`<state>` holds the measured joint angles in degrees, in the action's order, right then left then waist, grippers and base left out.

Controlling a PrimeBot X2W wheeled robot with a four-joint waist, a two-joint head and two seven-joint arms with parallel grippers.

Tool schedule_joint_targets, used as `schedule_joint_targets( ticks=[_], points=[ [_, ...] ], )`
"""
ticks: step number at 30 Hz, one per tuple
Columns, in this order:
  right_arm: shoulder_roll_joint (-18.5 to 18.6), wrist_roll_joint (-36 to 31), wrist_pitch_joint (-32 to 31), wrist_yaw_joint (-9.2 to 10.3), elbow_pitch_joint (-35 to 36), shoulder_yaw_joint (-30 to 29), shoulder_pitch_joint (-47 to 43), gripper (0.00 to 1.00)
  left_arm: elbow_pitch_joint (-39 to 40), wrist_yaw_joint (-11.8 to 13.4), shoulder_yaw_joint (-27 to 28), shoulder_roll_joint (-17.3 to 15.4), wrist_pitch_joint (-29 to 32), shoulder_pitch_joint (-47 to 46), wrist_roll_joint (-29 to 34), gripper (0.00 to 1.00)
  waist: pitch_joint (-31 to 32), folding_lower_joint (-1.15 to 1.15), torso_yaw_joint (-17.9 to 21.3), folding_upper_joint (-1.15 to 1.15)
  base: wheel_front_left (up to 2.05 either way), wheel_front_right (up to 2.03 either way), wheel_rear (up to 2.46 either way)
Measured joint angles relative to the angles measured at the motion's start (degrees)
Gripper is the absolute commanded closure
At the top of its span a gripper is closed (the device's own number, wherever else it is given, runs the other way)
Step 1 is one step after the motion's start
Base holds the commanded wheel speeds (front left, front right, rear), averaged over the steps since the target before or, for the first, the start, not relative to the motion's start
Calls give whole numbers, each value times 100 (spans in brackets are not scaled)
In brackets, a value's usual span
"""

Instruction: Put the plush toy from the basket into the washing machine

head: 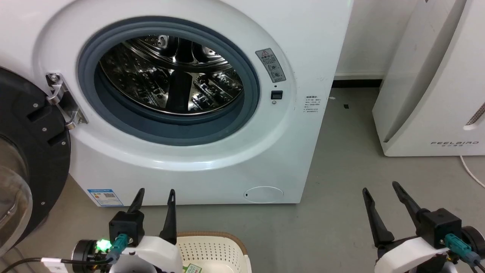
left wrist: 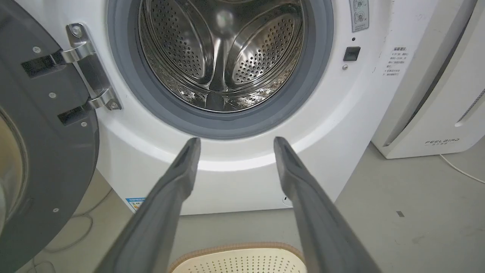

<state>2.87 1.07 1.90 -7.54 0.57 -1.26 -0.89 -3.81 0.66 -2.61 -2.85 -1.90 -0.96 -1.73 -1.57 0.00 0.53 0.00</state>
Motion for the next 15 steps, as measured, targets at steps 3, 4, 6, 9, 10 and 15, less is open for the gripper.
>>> schedule_joint_targets(
  ticks=[3,4,6,9,10,15],
  points=[
    [0,0,45,0,16,-14,0,0,-142,0,-37,0,-40,-43,-18,0,-64,0,19,0,0,0,0],
    [0,0,51,0,22,-18,0,0,-202,-1,-52,0,-49,-56,-47,0,-90,0,26,0,0,0,0],
    [0,1,75,0,35,-32,1,0,-324,-1,-76,0,-77,-91,-64,0,-143,0,39,0,0,0,0],
    [0,1,105,0,54,-41,3,0,-508,-1,-122,0,-107,-189,-99,0,-235,0,58,0,0,0,0],
    [0,1,125,0,62,-48,4,0,-571,-1,-137,0,-121,-221,-102,0,-267,0,64,0,0,0,0],
    [0,10,178,0,108,-88,10,0,-910,-10,-191,-3,-176,-383,-162,0,-434,0,96,0,0,0,0]
  ],
)
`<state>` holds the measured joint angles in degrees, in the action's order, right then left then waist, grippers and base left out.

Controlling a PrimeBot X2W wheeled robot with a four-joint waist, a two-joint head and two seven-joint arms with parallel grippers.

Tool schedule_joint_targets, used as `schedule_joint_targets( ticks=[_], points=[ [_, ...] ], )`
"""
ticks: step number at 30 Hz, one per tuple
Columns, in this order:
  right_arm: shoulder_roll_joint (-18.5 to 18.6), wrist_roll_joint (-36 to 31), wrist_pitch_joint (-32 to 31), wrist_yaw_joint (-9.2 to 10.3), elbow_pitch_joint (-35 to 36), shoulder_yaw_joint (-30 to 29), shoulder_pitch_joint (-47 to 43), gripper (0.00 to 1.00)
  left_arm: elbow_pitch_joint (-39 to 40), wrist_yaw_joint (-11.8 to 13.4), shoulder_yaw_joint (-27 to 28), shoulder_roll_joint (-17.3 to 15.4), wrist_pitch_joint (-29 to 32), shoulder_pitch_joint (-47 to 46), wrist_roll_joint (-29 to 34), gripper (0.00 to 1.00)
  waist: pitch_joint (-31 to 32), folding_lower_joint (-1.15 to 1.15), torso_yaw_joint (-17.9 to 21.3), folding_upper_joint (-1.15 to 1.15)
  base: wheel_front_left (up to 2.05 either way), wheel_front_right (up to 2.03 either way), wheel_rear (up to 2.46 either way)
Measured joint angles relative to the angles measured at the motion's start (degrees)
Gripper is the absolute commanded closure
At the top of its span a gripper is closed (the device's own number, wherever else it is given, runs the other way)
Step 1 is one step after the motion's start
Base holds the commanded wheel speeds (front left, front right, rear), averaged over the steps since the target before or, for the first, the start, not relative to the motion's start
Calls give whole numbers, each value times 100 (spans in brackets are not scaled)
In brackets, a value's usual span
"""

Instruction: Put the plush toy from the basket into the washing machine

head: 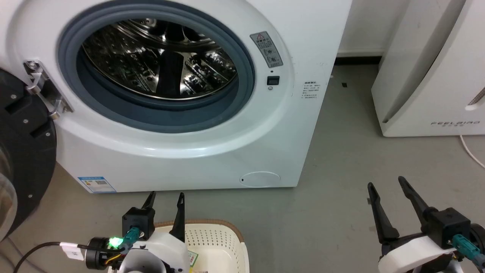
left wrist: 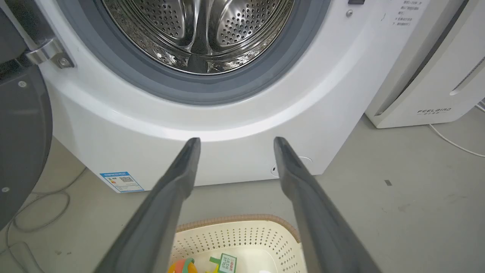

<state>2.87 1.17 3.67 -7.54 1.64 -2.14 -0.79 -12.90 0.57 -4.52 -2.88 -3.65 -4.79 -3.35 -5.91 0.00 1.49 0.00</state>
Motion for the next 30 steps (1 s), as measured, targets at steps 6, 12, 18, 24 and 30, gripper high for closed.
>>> schedule_joint_targets(
  ticks=[6,12,18,24,30],
  points=[
    [0,40,58,0,64,-16,83,0,-446,-8,-60,-21,-64,-220,-46,0,-230,0,39,0,0,0,0],
    [0,43,151,0,118,-14,208,0,-978,-36,-125,-58,-141,-513,-154,0,-514,0,79,0,0,0,0],
    [0,43,208,0,183,-19,224,0,-1557,-73,-174,-165,-118,-786,-271,0,-820,0,138,0,0,0,0],
    [0,58,274,0,260,-45,331,0,-2006,-71,-225,-291,-26,-1004,-371,0,-1131,0,212,0,0,0,0],
    [0,92,354,0,337,-86,372,0,-2386,-65,-330,-387,85,-1220,-405,0,-1463,0,273,0,0,0,0]
  ],
)
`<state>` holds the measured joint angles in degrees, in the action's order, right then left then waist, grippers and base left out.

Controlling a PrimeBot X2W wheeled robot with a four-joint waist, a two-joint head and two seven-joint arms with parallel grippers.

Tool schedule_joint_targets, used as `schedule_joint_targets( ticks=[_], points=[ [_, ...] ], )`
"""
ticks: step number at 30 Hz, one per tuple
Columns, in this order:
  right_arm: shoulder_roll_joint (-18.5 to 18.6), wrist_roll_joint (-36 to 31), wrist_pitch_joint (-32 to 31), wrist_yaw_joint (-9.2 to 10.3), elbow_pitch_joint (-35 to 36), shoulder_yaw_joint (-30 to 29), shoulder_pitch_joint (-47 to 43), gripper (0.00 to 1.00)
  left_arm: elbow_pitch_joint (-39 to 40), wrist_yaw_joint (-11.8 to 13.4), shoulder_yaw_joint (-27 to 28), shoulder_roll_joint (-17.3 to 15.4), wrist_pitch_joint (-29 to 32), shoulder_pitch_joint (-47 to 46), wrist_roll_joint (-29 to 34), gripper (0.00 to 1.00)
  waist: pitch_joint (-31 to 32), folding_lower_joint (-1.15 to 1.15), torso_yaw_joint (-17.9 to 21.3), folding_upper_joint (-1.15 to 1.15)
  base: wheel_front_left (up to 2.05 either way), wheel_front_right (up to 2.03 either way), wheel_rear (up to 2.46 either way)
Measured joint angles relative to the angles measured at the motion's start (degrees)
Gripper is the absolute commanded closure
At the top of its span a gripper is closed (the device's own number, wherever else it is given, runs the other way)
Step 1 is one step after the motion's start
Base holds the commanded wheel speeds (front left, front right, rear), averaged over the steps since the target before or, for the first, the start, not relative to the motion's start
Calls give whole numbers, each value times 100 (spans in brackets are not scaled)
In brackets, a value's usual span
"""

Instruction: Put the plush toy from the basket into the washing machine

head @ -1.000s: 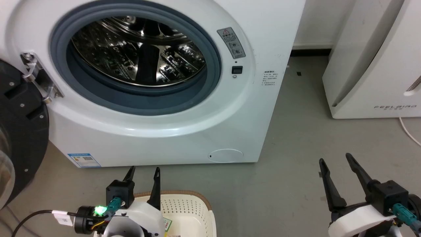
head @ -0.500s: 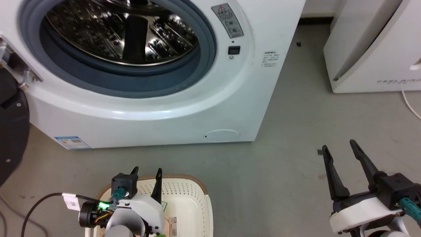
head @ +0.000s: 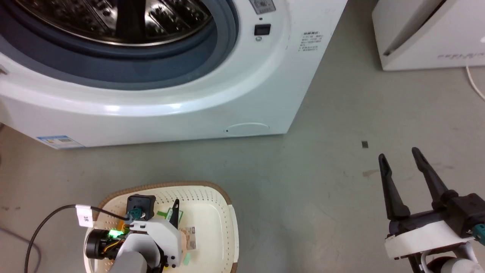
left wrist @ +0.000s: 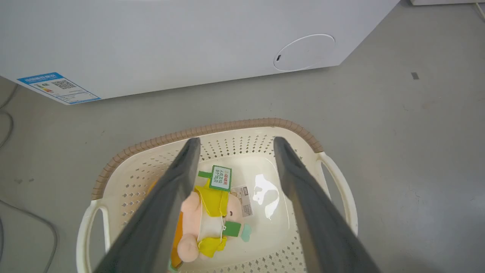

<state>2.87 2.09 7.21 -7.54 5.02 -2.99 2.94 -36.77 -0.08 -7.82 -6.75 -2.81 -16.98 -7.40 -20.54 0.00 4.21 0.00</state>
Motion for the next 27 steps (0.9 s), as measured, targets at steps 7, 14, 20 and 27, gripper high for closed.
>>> schedule_joint_targets(
  ticks=[7,14,20,27],
  points=[
    [0,2,77,0,115,-52,126,0,-428,75,-94,-136,137,-251,-141,0,-411,0,63,0,0,0,0],
    [0,35,166,0,205,-109,211,0,-838,164,-235,-254,204,-523,-214,0,-810,0,128,0,0,0,0],
    [0,46,231,0,296,-147,249,0,-1194,310,-315,-392,265,-720,-293,0,-1140,1,179,0,0,0,0],
    [-1,51,322,0,420,-194,342,0,-1602,371,-477,-505,330,-987,-380,0,-1519,0,235,0,0,0,0]
  ],
)
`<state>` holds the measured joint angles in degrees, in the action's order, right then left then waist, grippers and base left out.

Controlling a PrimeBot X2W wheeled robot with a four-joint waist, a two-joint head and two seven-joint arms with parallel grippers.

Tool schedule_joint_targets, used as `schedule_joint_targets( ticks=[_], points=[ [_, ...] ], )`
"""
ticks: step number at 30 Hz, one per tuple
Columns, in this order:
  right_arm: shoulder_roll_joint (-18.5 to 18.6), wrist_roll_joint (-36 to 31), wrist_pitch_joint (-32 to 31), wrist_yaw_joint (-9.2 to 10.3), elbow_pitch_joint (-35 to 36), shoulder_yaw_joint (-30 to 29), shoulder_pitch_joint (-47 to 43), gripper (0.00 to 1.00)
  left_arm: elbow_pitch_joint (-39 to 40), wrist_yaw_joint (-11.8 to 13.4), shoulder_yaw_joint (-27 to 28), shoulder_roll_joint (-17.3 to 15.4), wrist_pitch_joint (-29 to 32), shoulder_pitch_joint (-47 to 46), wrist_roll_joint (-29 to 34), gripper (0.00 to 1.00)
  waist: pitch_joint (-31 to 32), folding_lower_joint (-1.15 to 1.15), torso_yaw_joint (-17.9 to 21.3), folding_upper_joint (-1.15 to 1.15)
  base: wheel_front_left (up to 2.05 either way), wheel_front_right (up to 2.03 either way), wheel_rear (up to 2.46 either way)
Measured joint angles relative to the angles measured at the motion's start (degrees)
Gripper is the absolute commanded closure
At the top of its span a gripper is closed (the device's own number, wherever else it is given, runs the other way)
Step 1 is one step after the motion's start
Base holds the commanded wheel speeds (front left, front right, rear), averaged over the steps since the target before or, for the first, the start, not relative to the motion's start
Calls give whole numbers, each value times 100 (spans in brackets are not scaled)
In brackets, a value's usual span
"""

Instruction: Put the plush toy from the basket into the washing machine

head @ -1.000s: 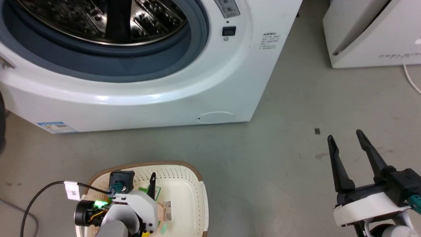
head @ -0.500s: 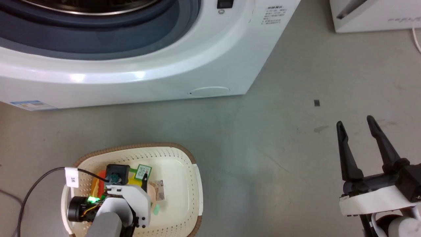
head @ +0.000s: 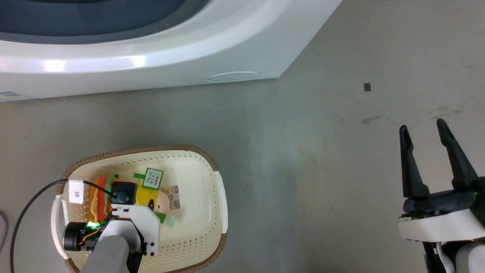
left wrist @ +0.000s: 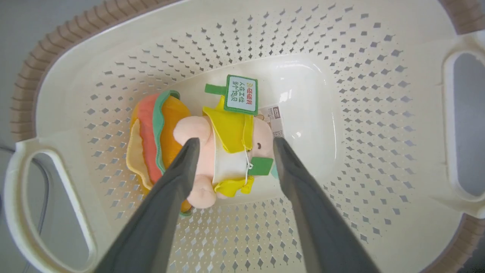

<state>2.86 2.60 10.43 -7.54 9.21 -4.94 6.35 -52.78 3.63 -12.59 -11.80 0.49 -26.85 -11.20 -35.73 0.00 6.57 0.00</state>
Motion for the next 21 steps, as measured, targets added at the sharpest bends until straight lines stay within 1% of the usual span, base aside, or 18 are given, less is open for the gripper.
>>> schedule_joint_targets(
  ticks=[10,14,19,21],
  points=[
    [0,57,112,0,164,-76,108,0,-579,57,-242,-105,143,-451,-79,0,-577,0,70,0,0,0,0],
    [0,119,174,0,222,-97,124,0,-815,110,-319,-212,200,-571,-155,0,-802,0,117,0,0,0,0],
    [0,153,230,0,302,-109,223,0,-1105,108,-393,-375,197,-729,-258,0,-1085,0,189,0,0,0,0],
    [1,153,243,0,354,-109,260,0,-1221,104,-508,-419,203,-788,-248,0,-1195,0,216,0,0,0,0]
  ],
)
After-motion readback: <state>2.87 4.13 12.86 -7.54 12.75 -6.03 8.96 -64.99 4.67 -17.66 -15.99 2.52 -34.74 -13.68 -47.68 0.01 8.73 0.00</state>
